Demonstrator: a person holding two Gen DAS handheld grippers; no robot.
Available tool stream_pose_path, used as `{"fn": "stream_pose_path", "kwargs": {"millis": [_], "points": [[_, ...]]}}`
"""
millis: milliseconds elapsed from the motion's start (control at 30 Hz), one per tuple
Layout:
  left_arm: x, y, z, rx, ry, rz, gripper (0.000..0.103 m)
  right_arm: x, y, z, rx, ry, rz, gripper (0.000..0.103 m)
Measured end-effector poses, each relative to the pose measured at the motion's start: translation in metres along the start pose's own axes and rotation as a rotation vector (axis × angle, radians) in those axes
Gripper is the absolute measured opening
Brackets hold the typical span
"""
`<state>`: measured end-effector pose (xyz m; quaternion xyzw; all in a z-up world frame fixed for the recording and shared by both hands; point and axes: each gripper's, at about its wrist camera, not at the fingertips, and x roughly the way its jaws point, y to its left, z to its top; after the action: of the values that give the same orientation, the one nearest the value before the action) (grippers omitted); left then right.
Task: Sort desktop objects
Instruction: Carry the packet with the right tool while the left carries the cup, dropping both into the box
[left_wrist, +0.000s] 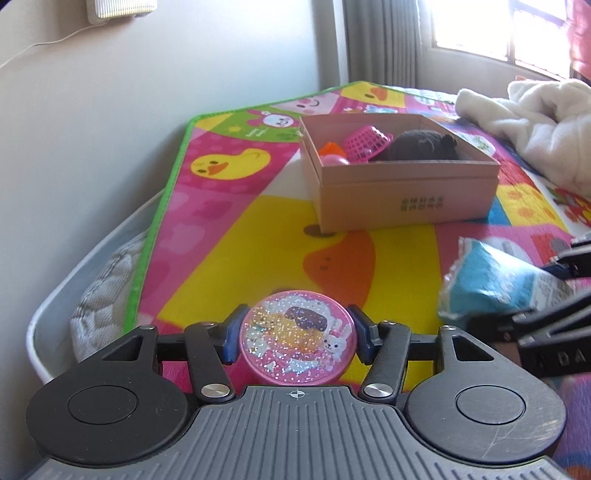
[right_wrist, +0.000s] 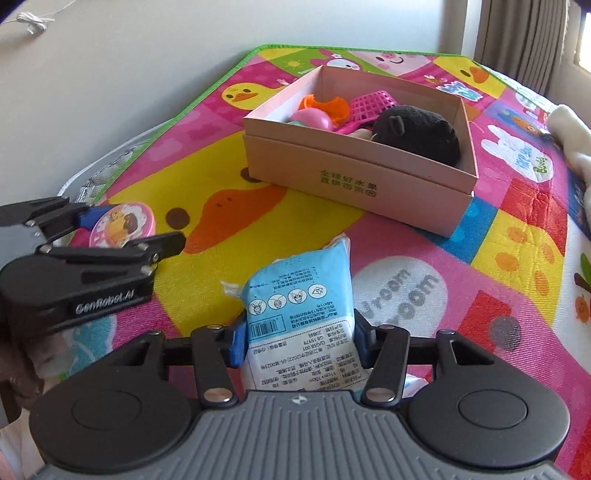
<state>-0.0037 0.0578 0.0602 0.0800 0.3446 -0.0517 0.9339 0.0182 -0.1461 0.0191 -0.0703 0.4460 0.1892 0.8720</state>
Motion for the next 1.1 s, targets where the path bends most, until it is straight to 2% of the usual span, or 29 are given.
{"fn": "stream_pose_path", "kwargs": {"millis": [267,433,533,567,633,667,733,833,1000,1100], "points": [[-0.005,0.000,-0.012,0.003,0.037,0.025,0.062,0.002,0.014,-0.003,-0.036,0.007,-0.011,0.055],[0.000,0.005,-0.008,-0.010,0.031,0.041,0.072,0.006,0.025,-0.002,-0.070,0.006,0.003,0.055],[0.006,0.006,-0.003,-0.006,0.023,0.035,0.073,0.009,0.030,0.000,-0.087,0.006,0.011,0.055],[0.008,0.006,-0.002,-0.004,0.022,0.031,0.071,0.010,0.032,0.001,-0.094,0.008,0.012,0.056],[0.011,0.007,-0.002,0.000,0.025,0.024,0.051,0.012,0.036,0.003,-0.103,0.020,0.005,0.056],[0.012,0.008,-0.001,0.005,0.026,0.028,0.049,0.013,0.038,0.005,-0.104,0.028,0.010,0.056],[0.009,0.011,-0.001,0.018,0.016,0.031,0.048,0.014,0.042,0.011,-0.107,0.047,0.033,0.056],[0.004,0.020,-0.002,0.038,-0.009,0.079,0.048,0.018,0.055,0.018,-0.136,0.062,0.039,0.056],[0.004,0.049,-0.005,-0.020,0.008,0.119,0.048,0.026,0.082,0.029,-0.184,0.071,0.049,0.056],[-0.001,0.058,-0.008,-0.040,0.002,0.119,0.048,0.028,0.098,0.031,-0.225,0.073,0.045,0.056]]}}
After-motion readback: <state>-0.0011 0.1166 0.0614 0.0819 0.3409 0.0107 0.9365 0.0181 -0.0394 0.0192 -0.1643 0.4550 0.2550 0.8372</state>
